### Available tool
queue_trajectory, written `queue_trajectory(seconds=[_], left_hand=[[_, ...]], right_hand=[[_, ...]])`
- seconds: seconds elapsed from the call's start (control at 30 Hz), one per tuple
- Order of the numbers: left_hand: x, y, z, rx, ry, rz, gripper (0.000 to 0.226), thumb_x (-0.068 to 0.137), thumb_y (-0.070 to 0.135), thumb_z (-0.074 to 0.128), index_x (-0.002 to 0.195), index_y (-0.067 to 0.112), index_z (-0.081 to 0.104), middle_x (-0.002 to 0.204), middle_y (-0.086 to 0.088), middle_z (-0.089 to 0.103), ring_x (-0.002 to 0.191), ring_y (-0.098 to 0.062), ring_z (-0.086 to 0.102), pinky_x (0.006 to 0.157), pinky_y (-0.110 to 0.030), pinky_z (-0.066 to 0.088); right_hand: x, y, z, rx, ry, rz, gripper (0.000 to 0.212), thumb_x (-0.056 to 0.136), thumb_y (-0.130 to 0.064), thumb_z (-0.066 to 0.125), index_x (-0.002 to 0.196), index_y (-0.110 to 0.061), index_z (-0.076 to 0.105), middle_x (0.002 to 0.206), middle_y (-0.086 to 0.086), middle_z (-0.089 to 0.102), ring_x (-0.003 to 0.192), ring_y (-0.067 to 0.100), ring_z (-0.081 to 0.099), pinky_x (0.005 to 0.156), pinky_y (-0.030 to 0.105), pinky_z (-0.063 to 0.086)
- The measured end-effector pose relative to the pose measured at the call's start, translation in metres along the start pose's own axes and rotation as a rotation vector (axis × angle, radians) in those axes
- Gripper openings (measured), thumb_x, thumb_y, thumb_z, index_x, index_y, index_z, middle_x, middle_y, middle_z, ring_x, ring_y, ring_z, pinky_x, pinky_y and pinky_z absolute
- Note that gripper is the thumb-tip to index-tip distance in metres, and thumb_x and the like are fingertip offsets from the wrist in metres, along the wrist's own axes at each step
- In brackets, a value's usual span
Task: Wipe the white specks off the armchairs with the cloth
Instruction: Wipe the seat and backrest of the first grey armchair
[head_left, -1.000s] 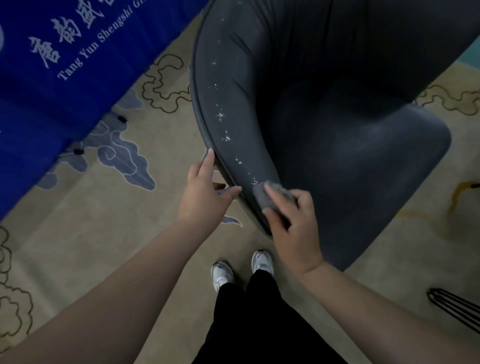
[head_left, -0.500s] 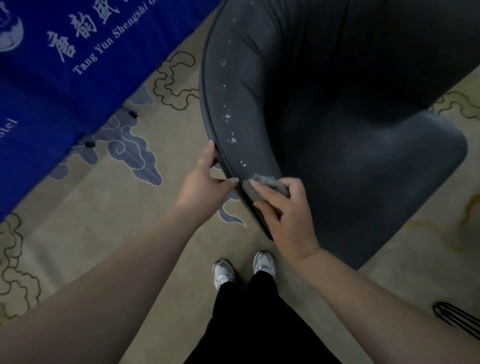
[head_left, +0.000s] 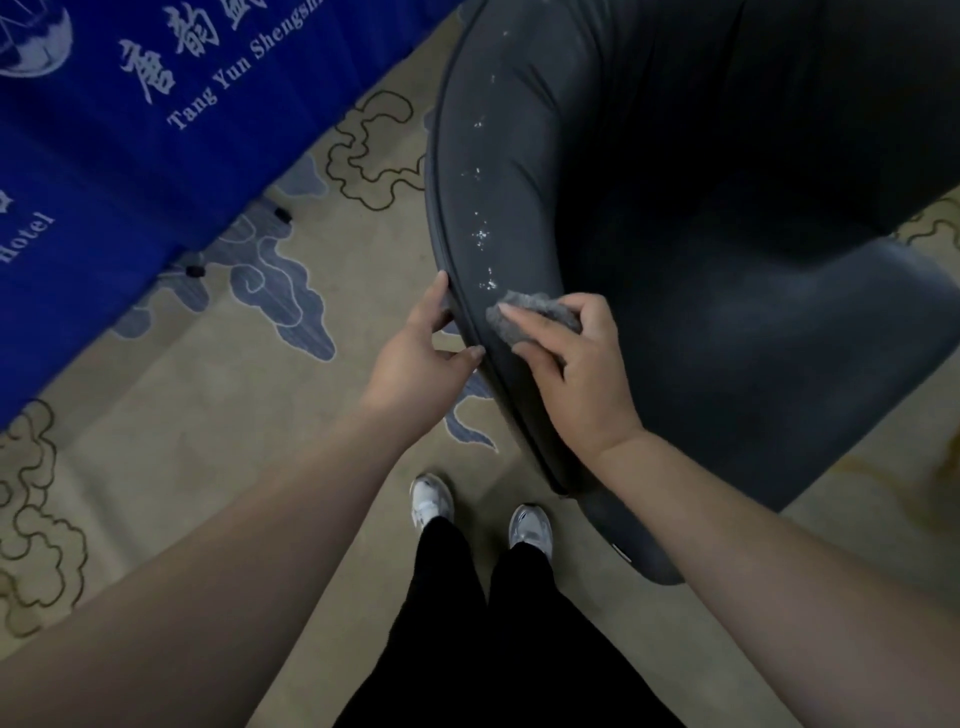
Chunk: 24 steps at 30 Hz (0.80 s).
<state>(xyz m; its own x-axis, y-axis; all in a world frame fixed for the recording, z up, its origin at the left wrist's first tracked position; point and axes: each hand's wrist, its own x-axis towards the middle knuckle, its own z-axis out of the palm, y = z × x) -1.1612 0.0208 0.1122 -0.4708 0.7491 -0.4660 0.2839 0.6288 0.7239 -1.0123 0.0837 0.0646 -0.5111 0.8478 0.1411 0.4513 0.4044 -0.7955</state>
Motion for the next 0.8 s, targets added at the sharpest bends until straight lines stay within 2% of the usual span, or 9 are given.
queue_trajectory(seconds=[0.1,0.2,0.27,0.4,0.5,0.57,0.63,0.73,0.8], left_hand=[[0.008,0.001,-0.007,-0.027,-0.014,0.001,0.080,0.091,0.019,0.064,0.150,0.043,0.015,0.139,0.023,0.048,0.077,0.003,0.066,0.086,-0.026,0.051],[0.019,0.001,-0.014,-0.044,-0.045,0.013,0.082,0.090,0.017,0.065,0.150,0.043,0.015,0.141,0.019,0.047,0.081,0.001,0.067,0.094,-0.032,0.050],[0.025,0.001,-0.017,-0.042,-0.071,0.024,0.086,0.088,0.015,0.067,0.151,0.042,0.014,0.143,0.016,0.046,0.085,0.001,0.068,0.097,-0.036,0.049],[0.037,-0.002,-0.024,-0.049,-0.120,0.050,0.094,0.084,0.015,0.071,0.151,0.041,0.012,0.145,0.010,0.046,0.098,-0.005,0.067,0.100,-0.037,0.048],[0.048,-0.003,-0.030,-0.095,-0.151,0.071,0.092,0.086,0.015,0.070,0.151,0.041,0.011,0.145,0.008,0.045,0.106,-0.009,0.065,0.099,-0.039,0.048],[0.055,-0.001,-0.035,-0.099,-0.176,0.077,0.092,0.086,0.015,0.070,0.151,0.042,0.011,0.145,0.009,0.044,0.099,-0.006,0.067,0.097,-0.040,0.050],[0.060,0.000,-0.040,-0.095,-0.202,0.077,0.093,0.086,0.015,0.070,0.151,0.042,0.009,0.147,0.010,0.043,0.091,-0.003,0.068,0.096,-0.039,0.051],[0.066,0.001,-0.044,-0.096,-0.227,0.086,0.096,0.084,0.014,0.072,0.151,0.040,0.008,0.148,0.008,0.042,0.091,-0.002,0.068,0.096,-0.035,0.051],[0.071,0.001,-0.047,-0.100,-0.236,0.104,0.096,0.085,0.012,0.071,0.151,0.039,0.008,0.146,0.011,0.043,0.090,0.000,0.068,0.094,-0.029,0.051]], right_hand=[[-0.013,0.002,-0.002,0.006,0.014,-0.018,0.039,0.089,-0.008,0.063,0.124,-0.024,0.064,0.114,0.001,0.040,0.106,0.023,0.047,0.097,0.018,0.038],[-0.029,0.002,-0.003,-0.012,0.042,-0.035,0.035,0.089,-0.015,0.058,0.122,-0.025,0.065,0.115,0.001,0.040,0.104,0.023,0.048,0.097,0.020,0.040],[-0.017,0.000,0.000,-0.032,0.039,-0.027,0.038,0.088,-0.011,0.062,0.122,-0.027,0.064,0.114,0.000,0.040,0.104,0.024,0.048,0.097,0.019,0.039],[0.016,-0.009,0.009,-0.080,0.041,-0.033,0.043,0.085,-0.007,0.067,0.122,-0.029,0.064,0.113,-0.002,0.040,0.105,0.026,0.048,0.098,0.017,0.036],[0.009,-0.011,0.009,-0.105,0.043,-0.029,0.043,0.085,-0.008,0.066,0.122,-0.029,0.064,0.114,-0.002,0.038,0.105,0.027,0.048,0.097,0.020,0.038],[-0.003,-0.013,0.007,-0.118,0.059,-0.040,0.038,0.087,-0.013,0.063,0.121,-0.029,0.065,0.114,-0.002,0.038,0.104,0.026,0.047,0.096,0.019,0.038],[-0.003,-0.015,0.009,-0.131,0.057,-0.037,0.035,0.087,-0.015,0.062,0.119,-0.028,0.066,0.114,-0.003,0.038,0.105,0.023,0.046,0.097,0.012,0.033],[0.026,-0.019,0.017,-0.151,0.061,-0.019,0.040,0.084,-0.004,0.069,0.118,-0.026,0.068,0.113,0.000,0.040,0.105,0.023,0.045,0.096,0.008,0.030],[0.046,-0.022,0.023,-0.170,0.080,-0.017,0.041,0.084,-0.004,0.069,0.118,-0.026,0.068,0.112,0.004,0.043,0.104,0.026,0.047,0.096,0.008,0.031]])
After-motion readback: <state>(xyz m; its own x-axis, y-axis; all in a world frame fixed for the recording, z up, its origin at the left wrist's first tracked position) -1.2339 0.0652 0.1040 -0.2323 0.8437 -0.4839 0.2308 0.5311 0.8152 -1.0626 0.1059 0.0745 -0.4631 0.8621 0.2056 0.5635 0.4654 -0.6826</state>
